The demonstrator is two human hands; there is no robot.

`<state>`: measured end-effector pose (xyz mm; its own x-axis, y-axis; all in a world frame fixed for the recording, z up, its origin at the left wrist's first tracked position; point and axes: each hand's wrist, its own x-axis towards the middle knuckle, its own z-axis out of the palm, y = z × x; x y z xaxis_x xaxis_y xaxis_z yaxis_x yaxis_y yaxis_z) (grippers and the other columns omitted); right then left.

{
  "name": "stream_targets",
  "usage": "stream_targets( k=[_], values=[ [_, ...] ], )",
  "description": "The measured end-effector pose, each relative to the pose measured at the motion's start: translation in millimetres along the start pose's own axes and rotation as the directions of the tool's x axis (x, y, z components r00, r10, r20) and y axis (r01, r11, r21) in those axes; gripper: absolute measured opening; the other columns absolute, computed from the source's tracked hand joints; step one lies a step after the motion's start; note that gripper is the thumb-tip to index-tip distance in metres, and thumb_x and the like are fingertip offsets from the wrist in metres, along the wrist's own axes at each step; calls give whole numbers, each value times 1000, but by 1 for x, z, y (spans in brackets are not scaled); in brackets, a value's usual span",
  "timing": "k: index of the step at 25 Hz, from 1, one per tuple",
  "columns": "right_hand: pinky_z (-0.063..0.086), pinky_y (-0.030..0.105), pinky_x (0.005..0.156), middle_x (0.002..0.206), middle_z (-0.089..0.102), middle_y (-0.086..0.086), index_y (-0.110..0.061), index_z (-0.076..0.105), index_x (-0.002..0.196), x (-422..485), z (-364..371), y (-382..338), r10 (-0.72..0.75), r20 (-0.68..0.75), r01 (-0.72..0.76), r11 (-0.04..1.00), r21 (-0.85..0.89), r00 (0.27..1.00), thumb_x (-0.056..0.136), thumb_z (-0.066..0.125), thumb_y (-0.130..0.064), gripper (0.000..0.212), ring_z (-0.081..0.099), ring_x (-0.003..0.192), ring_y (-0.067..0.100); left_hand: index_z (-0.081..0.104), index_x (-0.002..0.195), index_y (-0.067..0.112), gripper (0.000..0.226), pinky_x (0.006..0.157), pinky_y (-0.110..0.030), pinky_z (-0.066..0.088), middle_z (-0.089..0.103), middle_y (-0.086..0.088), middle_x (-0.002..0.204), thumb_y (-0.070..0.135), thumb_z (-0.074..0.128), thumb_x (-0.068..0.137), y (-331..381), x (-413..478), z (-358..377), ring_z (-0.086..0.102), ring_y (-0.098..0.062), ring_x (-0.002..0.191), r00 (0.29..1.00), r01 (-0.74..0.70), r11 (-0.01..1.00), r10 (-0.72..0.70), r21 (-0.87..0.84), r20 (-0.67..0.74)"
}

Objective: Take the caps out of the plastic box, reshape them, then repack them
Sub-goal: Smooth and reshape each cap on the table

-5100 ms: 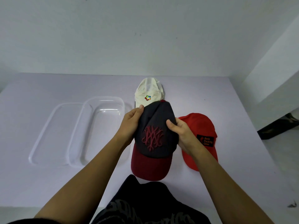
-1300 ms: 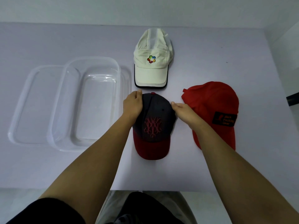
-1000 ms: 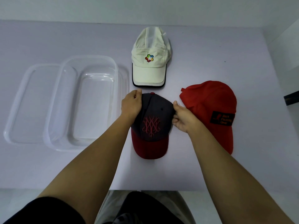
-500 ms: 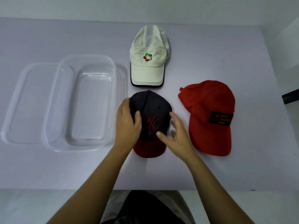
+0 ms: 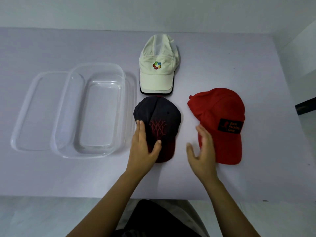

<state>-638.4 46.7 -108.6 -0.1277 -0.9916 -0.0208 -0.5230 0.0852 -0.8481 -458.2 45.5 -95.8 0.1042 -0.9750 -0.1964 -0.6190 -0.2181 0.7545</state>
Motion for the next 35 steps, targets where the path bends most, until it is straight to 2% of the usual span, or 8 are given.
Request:
stream_targets(
  k=[3, 7, 11, 19, 22, 25, 31, 35],
  values=[
    [27, 36, 108, 154, 19, 11, -17, 28, 143, -19, -52, 33, 77, -236, -110, 985, -130, 969, 66, 53, 24, 91, 19, 141, 21, 10, 150, 9, 73, 117, -35, 13, 2, -2, 157, 23, 52, 92, 20, -14, 26, -4, -19, 145, 984, -176, 977, 171, 120, 50],
    [10, 32, 113, 159, -7, 5, -32, -5, 141, -28, -102, 88, 339, 48, -315, 912, -262, 940, 70, 63, 14, 108, 0, 146, 22, 16, 148, 6, 79, 112, -51, 13, 15, -20, 157, 36, 46, 81, 37, -20, 61, 3, -37, 144, 993, -96, 920, 113, 381, -24],
    [16, 47, 117, 158, 4, 12, -17, 3, 147, -22, -104, 102, 225, 105, -194, 950, -245, 969, 79, 72, -11, 97, 8, 146, 28, -5, 151, 18, 91, 115, -56, 10, -18, -11, 158, 52, 52, 88, 28, -10, 77, -12, -39, 144, 994, 86, 945, -104, 316, 38],
    [28, 53, 112, 155, 17, 20, -9, 9, 149, -1, -92, 104, 147, 53, -118, 925, -361, 988, 86, 61, -11, 82, 23, 141, 36, -4, 151, 18, 94, 113, -59, 14, -16, -14, 158, 46, 59, 87, 20, -12, 75, -7, -47, 143, 996, 77, 935, -88, 347, 17],
    [30, 57, 110, 152, 22, 24, -2, 13, 147, 8, -95, 95, 111, -10, -105, 902, -419, 994, 86, 52, 7, 73, 25, 140, 39, -2, 149, 19, 95, 110, -61, 14, -7, -20, 157, 38, 61, 80, 37, -19, 78, -6, -44, 142, 988, -122, 888, 153, 444, -35],
    [32, 57, 107, 151, 26, 25, 0, 18, 146, 4, -93, 62, -9, -85, -28, 905, -424, 996, 85, 57, -3, 72, 27, 138, 42, -15, 147, 24, 102, 113, -58, 17, -16, -17, 153, 15, 59, 77, 76, -24, 102, -13, -41, 140, 917, -399, 862, 371, 312, 146],
    [38, 53, 102, 155, 10, 15, -17, 2, 148, -16, -101, 36, -80, -68, 49, 924, -379, 994, 87, 52, -41, 83, 22, 140, 38, -16, 148, 19, 85, 102, -60, 30, 4, -19, 157, 27, 45, 90, 97, -13, 111, 7, -47, 138, 846, -524, 802, 527, 286, 73],
    [28, 43, 110, 153, -9, -1, -26, -7, 143, -5, -117, 34, -61, 9, 61, 959, -276, 998, 86, 54, -39, 84, 7, 144, 22, -20, 145, 37, 90, 110, -60, 27, -23, 5, 157, 24, 50, 90, 92, -12, 98, -8, -28, 145, 823, -567, 817, 554, 109, 127]
  ],
)
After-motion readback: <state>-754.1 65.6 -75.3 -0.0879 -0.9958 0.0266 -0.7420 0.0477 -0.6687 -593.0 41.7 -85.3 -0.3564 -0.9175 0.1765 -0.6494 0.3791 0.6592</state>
